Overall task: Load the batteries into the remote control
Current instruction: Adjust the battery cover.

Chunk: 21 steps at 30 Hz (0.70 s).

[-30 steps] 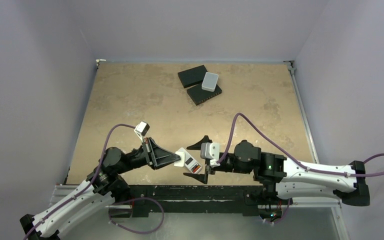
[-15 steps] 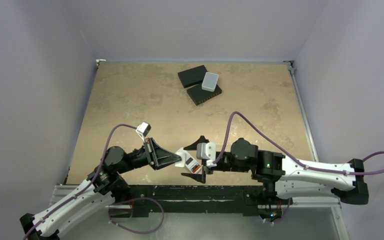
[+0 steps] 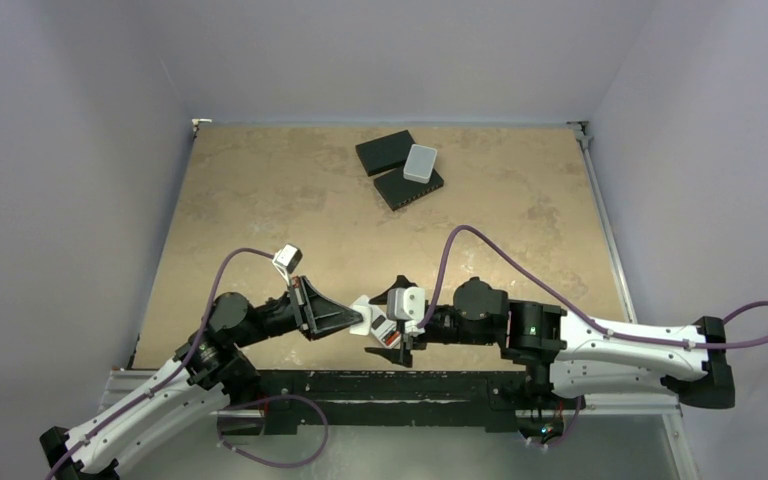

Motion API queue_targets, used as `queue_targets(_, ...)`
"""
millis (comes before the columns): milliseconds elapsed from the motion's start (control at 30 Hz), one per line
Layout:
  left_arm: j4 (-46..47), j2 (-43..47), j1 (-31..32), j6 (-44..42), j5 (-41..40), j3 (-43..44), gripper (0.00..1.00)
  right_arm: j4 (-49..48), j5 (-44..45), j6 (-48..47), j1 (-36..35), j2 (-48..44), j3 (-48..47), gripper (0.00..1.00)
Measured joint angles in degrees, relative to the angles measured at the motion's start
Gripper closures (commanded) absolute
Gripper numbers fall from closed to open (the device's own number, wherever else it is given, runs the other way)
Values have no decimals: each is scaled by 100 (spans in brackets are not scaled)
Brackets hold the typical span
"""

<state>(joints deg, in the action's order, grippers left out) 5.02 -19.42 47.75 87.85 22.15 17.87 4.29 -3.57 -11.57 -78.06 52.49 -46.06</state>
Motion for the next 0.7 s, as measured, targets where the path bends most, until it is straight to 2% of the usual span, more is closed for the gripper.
queue_targets(700, 0, -2, 0, -39, 17, 0, 100, 13, 114, 2, -4, 46, 0, 30)
